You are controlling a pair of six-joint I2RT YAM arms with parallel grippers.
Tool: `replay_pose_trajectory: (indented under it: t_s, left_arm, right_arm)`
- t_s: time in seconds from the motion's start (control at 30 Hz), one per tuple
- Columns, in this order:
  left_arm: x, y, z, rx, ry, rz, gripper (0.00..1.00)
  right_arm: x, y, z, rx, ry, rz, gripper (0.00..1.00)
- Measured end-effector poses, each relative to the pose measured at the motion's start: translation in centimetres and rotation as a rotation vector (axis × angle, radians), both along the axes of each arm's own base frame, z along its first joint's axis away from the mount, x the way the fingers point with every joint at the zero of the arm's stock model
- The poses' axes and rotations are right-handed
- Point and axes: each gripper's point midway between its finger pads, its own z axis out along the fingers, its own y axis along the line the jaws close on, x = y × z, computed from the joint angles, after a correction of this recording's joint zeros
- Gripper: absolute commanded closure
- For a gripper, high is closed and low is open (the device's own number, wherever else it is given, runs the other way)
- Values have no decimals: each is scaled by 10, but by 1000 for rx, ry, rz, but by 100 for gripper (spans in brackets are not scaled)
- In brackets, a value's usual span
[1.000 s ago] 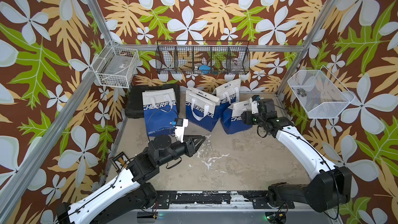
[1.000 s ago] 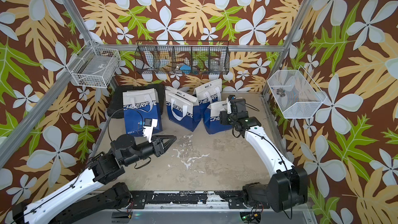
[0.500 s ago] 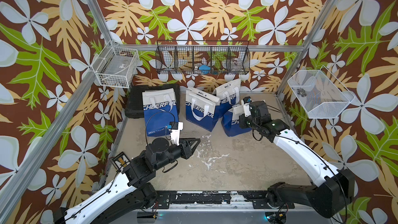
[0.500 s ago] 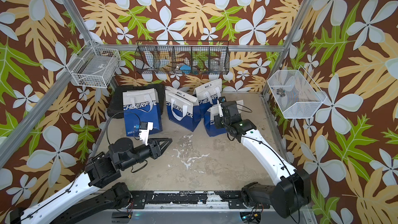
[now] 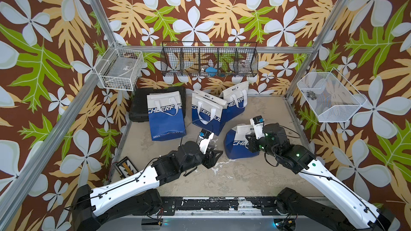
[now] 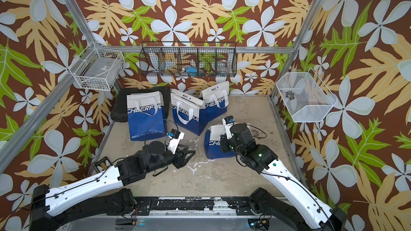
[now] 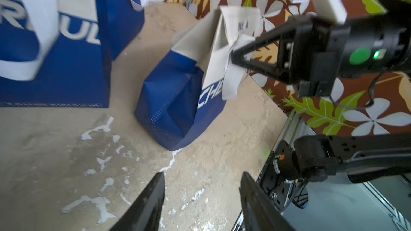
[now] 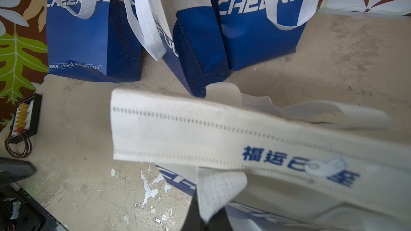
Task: Open the takeout bag
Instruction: Move the takeout bag to the center of the board, then pick up the takeout bag at the center of the board.
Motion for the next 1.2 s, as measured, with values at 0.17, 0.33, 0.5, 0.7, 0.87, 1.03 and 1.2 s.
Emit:
replay_pose_trajectory:
  t_s: [0.17,0.33,0.5,0.7,0.87,1.03,1.2]
  left_arm:
    - [-8,-19,11,-143,-32,-87,30]
    - [-7,-51,11,-205,-39,-176,35]
    - [-1,-76,-6,-212,-6,-210,38]
    - [0,-103,0,-262,-7,-264,47]
    - [7,-116,-6,-257,-13,-259,63]
    - [19,-120,-12,-241,-33,-213,83]
    - [27,-117,-13,-232,-53,-171,55]
  right_arm:
    - [-21,0,25,7,-27,32,46]
    - [-26,-10,48,-18,-72,-10,48]
    - [-25,-18,45,-65,-59,-42,49]
    - [-22,-21,46,-80,-64,-60,50]
    - [-23,-25,37,-112,-61,-63,50]
    - [-27,-29,39,-114,-95,-49,48]
    - [-28,-30,34,-123,-112,-37,48]
